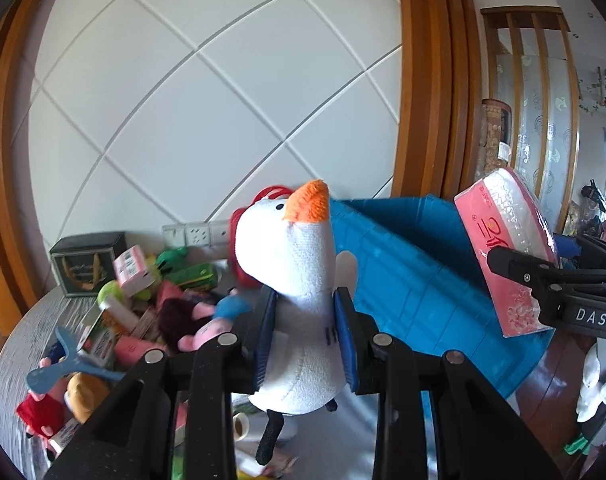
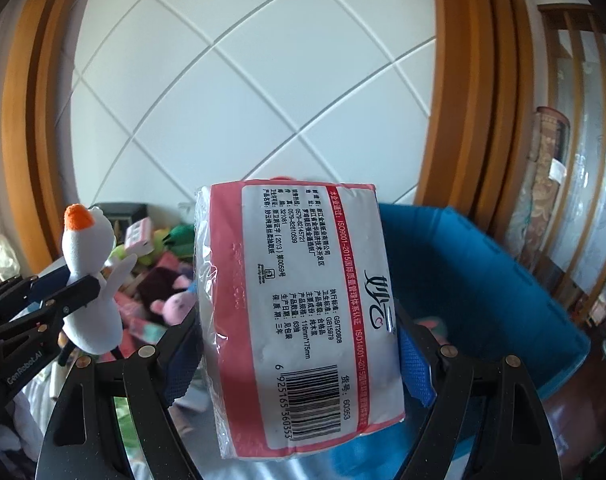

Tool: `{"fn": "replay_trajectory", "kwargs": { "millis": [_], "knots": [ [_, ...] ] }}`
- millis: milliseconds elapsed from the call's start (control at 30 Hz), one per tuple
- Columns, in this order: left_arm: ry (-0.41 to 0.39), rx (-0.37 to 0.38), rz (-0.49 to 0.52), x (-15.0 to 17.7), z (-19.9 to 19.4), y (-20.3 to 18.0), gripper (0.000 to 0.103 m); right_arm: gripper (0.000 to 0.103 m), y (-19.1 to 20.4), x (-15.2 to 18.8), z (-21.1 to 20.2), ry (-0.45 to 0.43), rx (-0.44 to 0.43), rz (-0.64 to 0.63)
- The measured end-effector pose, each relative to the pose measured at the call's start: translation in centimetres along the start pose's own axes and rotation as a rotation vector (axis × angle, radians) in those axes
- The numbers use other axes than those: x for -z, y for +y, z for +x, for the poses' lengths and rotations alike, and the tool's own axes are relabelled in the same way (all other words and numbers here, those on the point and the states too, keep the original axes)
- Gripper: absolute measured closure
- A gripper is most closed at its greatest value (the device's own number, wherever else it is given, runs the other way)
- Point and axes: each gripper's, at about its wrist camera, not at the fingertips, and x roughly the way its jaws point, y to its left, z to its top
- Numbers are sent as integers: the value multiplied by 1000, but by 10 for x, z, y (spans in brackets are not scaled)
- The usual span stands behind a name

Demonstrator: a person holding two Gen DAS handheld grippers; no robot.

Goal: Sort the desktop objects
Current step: 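Carry the duck plush and tissue pack over the blue crate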

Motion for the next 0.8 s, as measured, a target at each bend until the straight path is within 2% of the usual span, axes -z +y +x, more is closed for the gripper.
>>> {"fn": "replay_trajectory", "kwargs": {
  "millis": [267,367,500,667,800],
  "knots": [
    [-79,9,-5,-35,27,-131,74,19,-134,-6,0,-69,3,-21],
    [-71,21,-26,-48,39,-175,74,19,-181,-3,3,-59,4,-22],
    [-61,76,-41,-67,52,-224,74,19,-233,-8,13,-43,-8,-31],
    [3,98,-22,-101,89,-273,74,19,-285,-25,43,-8,-21,-16],
    [107,101,-58,-121,137,-289,74,19,-310,-39,85,59,-33,-10]
  ]
}}
